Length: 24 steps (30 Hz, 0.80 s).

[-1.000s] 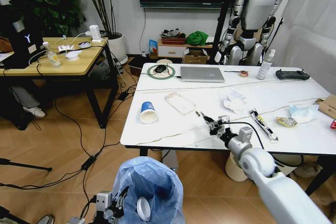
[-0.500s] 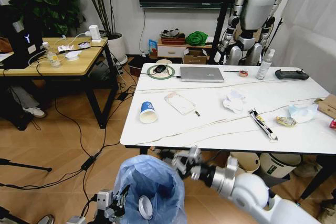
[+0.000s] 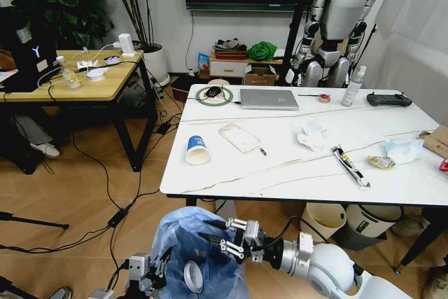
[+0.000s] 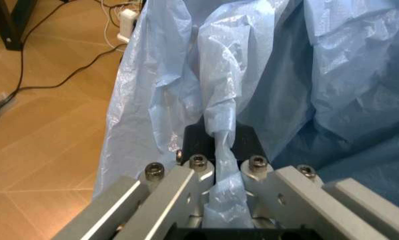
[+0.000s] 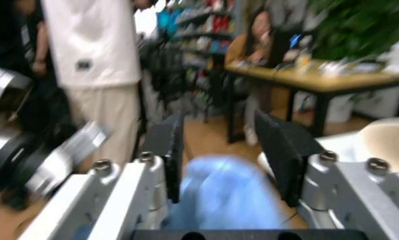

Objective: Pick up the trash bin and place the trash from the table into it.

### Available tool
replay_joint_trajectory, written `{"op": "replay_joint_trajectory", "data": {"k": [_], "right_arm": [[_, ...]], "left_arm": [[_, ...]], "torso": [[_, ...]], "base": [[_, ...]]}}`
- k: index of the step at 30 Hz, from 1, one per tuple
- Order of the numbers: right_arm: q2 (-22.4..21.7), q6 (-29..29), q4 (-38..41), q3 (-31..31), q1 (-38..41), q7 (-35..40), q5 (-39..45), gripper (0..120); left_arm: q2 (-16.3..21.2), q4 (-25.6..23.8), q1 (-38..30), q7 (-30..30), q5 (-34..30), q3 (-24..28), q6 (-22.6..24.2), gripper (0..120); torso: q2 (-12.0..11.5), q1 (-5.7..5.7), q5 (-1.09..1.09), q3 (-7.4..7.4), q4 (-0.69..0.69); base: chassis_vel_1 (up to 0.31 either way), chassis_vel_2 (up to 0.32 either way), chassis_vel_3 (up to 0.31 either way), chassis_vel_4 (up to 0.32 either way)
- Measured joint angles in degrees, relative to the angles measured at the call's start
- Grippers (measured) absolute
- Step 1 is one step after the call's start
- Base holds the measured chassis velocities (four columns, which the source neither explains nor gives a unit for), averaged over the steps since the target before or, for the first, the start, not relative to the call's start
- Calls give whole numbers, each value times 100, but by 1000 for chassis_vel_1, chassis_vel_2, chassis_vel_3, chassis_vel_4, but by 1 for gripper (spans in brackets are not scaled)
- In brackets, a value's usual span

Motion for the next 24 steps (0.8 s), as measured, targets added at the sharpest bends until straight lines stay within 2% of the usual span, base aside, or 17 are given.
{"op": "replay_joint_trajectory", "data": {"k": [1,5,6,7,9,15,18,24], "right_arm": [[0,0,0,0,0,0,0,45],[454,-743,-249,465,659,1071,476,61],[556,-964,-380,566,805,1319,527,66],[556,-964,-380,566,805,1319,527,66],[817,-1337,-780,764,1109,1732,425,76],[1171,-1819,-1483,1045,1435,1919,25,95],[1278,-2049,-1913,1086,1557,1998,-58,100],[1465,-2444,-2564,1045,1779,2232,-79,100]], "left_arm": [[0,0,0,0,0,0,0,0],[1,0,13,0,0,-14,1,0],[-8,-6,15,-1,2,-19,0,0],[-8,-6,15,-1,2,-19,0,0],[-17,-16,20,0,14,-16,-2,0],[-21,-48,32,1,19,-32,-12,0],[-20,-66,46,1,18,-51,-16,0],[-33,-90,57,2,19,-81,-23,0]], "torso": [[0,0,0,0,0],[0,0,5,0,2],[0,1,0,1,3],[0,1,0,1,3],[-1,1,4,1,2],[-1,1,2,1,1],[-1,1,3,1,1],[-1,1,2,0,0]], "base": [[0,0,0,0],[0,0,0,0],[0,0,0,0],[0,0,0,0],[0,0,0,0],[0,0,0,0],[0,0,0,0],[0,0,0,0]]}}
